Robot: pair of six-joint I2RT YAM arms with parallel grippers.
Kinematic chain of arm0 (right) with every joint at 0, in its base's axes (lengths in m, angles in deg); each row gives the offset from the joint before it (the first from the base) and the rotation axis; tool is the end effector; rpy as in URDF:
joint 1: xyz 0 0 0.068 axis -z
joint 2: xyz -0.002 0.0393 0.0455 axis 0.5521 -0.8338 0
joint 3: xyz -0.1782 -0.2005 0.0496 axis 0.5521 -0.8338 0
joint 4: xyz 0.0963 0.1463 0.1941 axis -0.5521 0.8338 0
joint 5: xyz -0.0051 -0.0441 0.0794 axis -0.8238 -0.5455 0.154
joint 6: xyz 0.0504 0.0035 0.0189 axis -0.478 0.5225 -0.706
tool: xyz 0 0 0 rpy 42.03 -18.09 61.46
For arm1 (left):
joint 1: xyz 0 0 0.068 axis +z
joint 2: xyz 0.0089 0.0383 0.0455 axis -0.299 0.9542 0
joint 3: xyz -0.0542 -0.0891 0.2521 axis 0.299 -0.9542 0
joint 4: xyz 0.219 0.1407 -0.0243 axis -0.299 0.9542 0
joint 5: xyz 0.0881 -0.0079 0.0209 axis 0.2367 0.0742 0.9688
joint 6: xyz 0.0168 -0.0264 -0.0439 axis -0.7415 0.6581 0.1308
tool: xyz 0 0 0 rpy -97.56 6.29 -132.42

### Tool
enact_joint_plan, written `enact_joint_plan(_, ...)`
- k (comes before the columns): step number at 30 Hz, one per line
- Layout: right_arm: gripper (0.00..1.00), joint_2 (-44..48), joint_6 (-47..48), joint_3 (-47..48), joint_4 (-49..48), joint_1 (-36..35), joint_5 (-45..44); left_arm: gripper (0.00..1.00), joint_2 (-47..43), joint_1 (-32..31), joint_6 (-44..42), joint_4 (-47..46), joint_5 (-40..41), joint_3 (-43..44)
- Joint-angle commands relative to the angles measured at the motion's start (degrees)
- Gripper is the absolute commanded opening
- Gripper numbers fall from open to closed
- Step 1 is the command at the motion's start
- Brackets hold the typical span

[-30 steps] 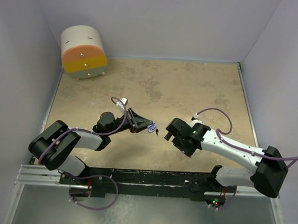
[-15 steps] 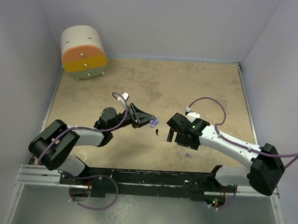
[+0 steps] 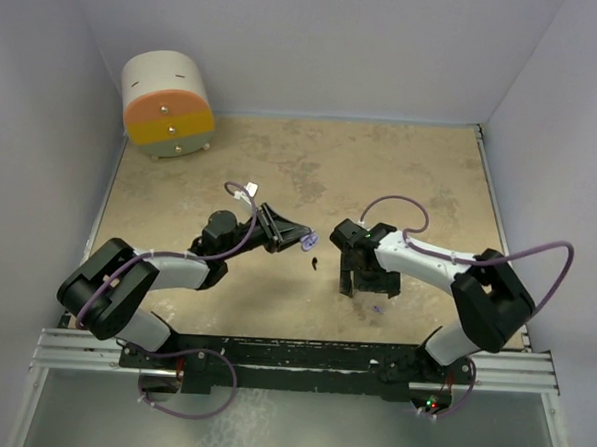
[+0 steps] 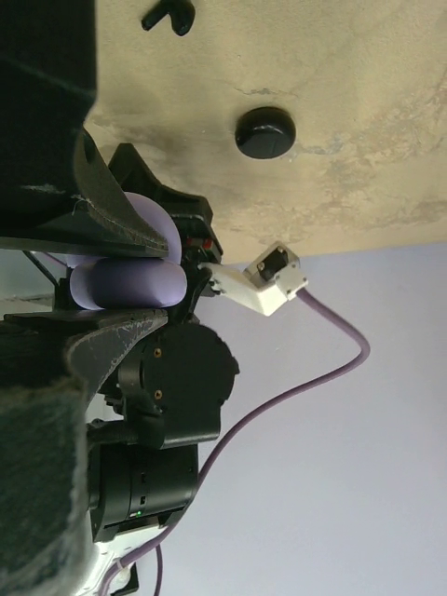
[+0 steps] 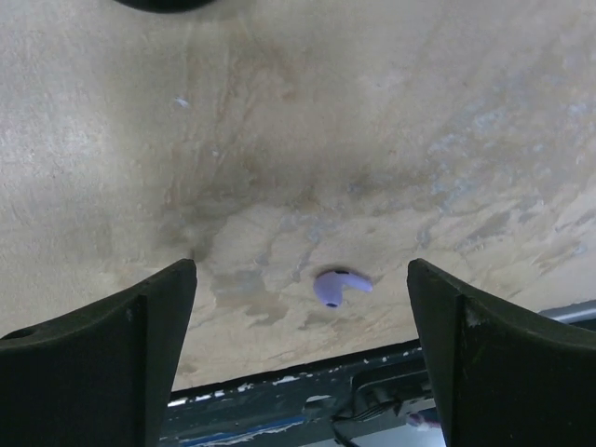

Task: Insert the wireless bluetooth earbuds into the charging case
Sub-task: Adjust the earbud at the center of the board.

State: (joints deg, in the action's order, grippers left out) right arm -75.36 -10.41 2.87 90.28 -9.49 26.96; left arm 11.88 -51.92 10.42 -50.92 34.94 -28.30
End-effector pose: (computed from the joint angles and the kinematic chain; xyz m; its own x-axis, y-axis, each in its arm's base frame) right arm 0.1914 0.1639 0.1748 -0.9418 0.1060 -0.3191 0.1398 0.9866 -0.0847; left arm 0.2209 -0.1690 0.1891 -0.8439 -0.5234 -0.1176 0.0690 0.1116 -0.9914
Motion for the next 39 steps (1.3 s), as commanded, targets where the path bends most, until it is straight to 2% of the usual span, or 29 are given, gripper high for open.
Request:
enact_joint_plan(1, 0.97, -3.57, 7.75, 4.07, 1.07, 0.32, 0.87, 0.0, -1.51, 0.32, -1.88, -1.11, 0.75, 2.24)
enact_joint_plan(4, 0.96, -3.28, 9.32, 4.12, 1.08, 0.56, 1.82, 0.0, -1.31, 0.42, -2.26, -0.97, 0.67, 2.11)
enact_joint_plan(5, 0.92, -2.14, 9.61, 3.72, 1.1, 0.66, 2.3, 0.0, -0.9, 0.52, -2.42, -0.96, 0.74, 2.06)
enact_joint_plan(16, 0.93, -3.59, 10.99, 3.74, 1.21, 1.05, 3.78, 0.0, 0.81, 0.6, -1.51, -3.43, 0.57, 2.19)
enact_joint_plan(30, 0.92, -2.33, 11.47, 3.81, 1.16, 1.03, 4.34, 0.0, -1.25, 0.87, -3.62, 0.03, 1.05, 2.5)
enact_joint_plan(39, 0.86, -3.42, 11.88, 3.81, 1.09, 0.99, 4.63, 0.0, -1.74, 0.86, -4.5, 1.66, 1.8, 2.69)
